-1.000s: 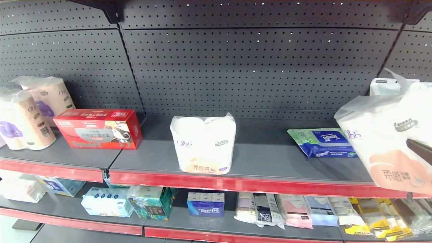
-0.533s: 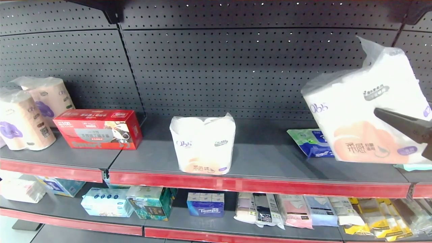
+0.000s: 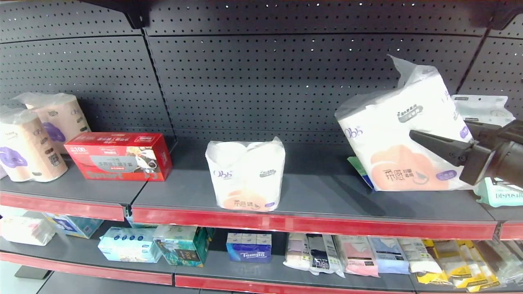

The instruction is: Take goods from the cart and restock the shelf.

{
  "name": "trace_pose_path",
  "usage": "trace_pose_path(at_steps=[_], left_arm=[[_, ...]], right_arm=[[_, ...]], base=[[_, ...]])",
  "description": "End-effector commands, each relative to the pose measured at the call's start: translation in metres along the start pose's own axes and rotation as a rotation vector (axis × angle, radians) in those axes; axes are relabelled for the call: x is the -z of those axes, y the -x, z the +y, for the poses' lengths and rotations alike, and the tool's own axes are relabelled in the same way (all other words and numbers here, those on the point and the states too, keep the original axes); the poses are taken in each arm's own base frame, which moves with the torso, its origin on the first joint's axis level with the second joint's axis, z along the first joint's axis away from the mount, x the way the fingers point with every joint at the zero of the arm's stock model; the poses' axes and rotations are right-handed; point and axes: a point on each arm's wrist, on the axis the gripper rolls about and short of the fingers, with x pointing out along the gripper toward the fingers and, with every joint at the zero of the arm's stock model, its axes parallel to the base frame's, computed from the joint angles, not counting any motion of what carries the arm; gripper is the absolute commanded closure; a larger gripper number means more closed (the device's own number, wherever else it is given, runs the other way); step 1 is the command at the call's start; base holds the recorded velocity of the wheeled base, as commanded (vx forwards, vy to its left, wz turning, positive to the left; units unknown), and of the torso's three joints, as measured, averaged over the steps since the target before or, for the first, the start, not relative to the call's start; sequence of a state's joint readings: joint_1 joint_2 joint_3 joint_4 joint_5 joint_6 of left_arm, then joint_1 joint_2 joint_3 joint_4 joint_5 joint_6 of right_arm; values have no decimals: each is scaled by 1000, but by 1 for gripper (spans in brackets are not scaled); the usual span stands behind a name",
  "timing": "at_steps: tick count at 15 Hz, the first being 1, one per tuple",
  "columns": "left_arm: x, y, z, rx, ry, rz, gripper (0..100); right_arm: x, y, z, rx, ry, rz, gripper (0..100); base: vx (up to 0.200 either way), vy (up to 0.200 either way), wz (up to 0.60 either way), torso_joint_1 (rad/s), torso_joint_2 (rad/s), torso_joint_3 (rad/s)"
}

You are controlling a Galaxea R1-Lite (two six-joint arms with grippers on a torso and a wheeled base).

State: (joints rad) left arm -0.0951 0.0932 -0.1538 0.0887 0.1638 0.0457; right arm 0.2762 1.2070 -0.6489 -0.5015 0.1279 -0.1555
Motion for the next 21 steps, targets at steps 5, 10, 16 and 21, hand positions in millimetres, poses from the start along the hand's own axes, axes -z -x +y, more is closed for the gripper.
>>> trace_pose_path(at_steps=[5, 10, 16, 21], left_arm=[[28, -12, -4, 43, 52, 22, 0], [33, -12, -6, 133, 56, 63, 0], [33, -12, -7, 142, 48, 66, 0], [33, -12, -7, 142, 48, 66, 0]], right_arm=[[5, -2, 0, 2, -2, 19, 100], [4, -5, -1, 1, -3, 19, 100], [7, -27, 2, -24, -34, 8, 100], [16, -70, 6, -74, -100, -54, 100]], base=[[0, 0, 0, 0, 0, 0], [0, 0, 0, 0, 0, 0], [0, 0, 0, 0, 0, 0], [0, 0, 0, 0, 0, 0]])
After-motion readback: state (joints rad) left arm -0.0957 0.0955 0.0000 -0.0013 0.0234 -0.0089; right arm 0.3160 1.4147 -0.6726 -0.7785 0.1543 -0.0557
